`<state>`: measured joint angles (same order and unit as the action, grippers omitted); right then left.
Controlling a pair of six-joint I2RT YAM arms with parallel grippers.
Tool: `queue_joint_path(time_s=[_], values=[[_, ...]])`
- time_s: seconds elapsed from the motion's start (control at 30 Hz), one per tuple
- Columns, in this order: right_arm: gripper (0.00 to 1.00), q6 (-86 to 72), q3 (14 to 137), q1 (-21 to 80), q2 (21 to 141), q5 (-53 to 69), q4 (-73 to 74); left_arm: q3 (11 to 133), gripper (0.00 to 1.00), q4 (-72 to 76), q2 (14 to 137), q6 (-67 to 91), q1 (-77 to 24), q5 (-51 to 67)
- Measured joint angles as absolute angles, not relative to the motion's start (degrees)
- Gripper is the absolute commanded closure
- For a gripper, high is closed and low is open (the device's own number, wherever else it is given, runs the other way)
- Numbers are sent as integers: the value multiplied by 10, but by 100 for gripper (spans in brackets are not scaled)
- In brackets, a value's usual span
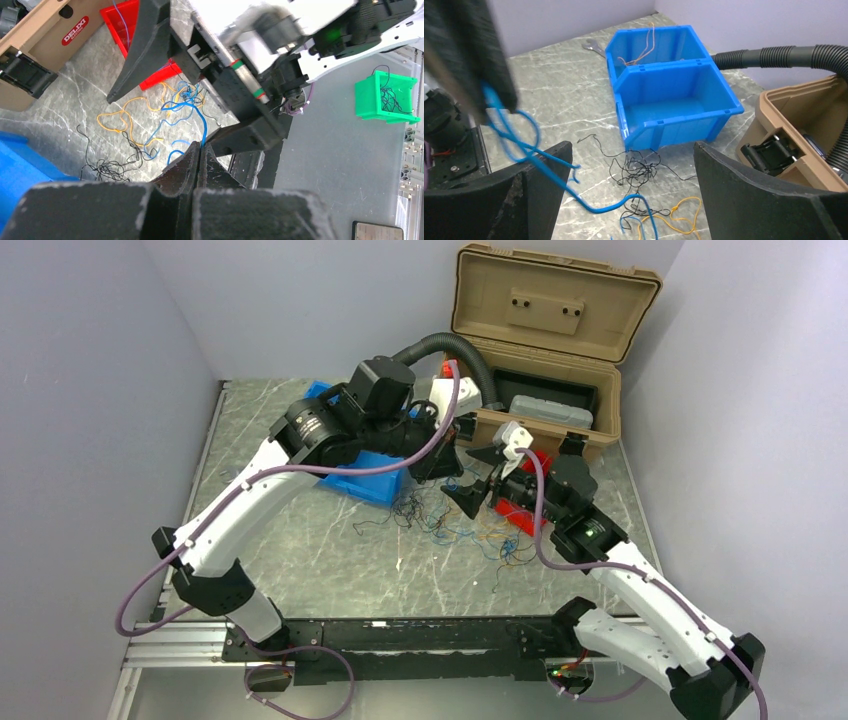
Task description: Untangle the cables
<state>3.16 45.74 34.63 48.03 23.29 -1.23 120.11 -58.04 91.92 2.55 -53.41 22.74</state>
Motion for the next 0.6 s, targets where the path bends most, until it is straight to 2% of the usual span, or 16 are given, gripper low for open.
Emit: queue_joint_path(time_s=[0.13, 0.33, 0.43, 0.53, 0.57, 0.6], values=[[19, 32, 437, 347, 502, 225, -44, 1197, 100, -579, 912, 25, -534, 226], [27, 20, 409, 347, 511, 228, -80, 1178, 100, -561, 898, 26, -533, 225], [43, 1, 395, 347, 514, 234, -112, 1173, 100, -549, 896, 28, -531, 226], [50, -23, 377, 347, 513, 240, -145, 1168, 100, -535, 895, 35, -527, 226], [59, -32, 370, 347, 514, 242, -155, 1163, 100, -528, 893, 39, -524, 226], [76, -40, 365, 347, 514, 243, -164, 1158, 100, -522, 892, 42, -522, 226]])
